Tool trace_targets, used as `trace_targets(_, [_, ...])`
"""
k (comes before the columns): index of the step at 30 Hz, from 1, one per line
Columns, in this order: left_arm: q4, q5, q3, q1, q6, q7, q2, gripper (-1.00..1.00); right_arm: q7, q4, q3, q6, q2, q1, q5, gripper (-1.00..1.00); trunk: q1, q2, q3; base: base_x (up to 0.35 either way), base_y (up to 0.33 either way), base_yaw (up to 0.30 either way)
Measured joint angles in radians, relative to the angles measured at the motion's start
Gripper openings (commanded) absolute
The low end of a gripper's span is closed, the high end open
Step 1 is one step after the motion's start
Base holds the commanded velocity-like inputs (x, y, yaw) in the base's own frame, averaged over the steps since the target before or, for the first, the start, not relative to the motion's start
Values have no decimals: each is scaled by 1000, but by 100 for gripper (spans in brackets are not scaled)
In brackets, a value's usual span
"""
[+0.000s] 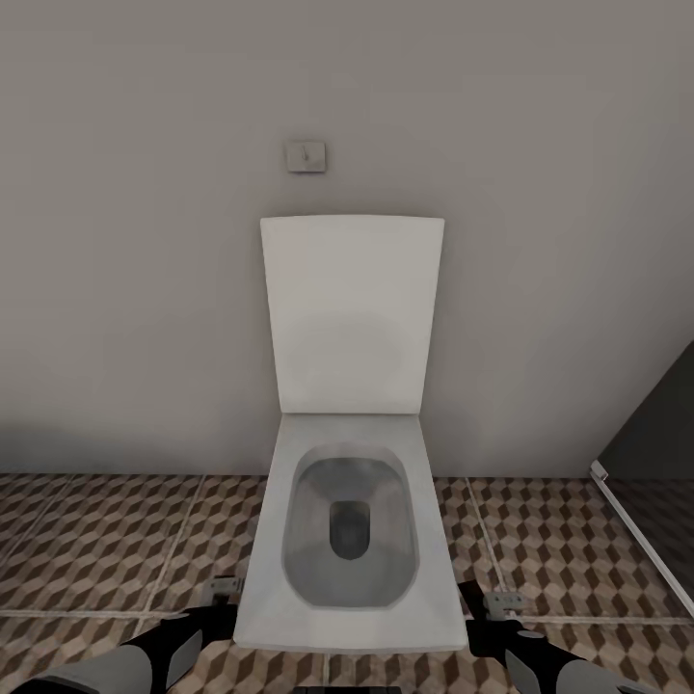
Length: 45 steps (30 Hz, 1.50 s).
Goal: Take the four mousetraps from the cabinet in the bathroom and place them on the bathroom floor. Make sure all four end up on the same floor surface, and ensure that at least two of them are either under or directly next to the same bathroom sink.
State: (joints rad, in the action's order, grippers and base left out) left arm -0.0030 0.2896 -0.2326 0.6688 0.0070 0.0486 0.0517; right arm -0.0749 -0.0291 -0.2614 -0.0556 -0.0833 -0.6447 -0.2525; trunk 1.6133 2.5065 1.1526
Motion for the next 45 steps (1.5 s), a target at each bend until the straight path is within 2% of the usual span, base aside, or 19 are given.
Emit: trace_targets(45, [0, 0, 0, -1, 1, 0, 0, -100, -2, 0, 0, 4, 1, 8, 0, -100, 0, 0, 0, 0, 0, 0])
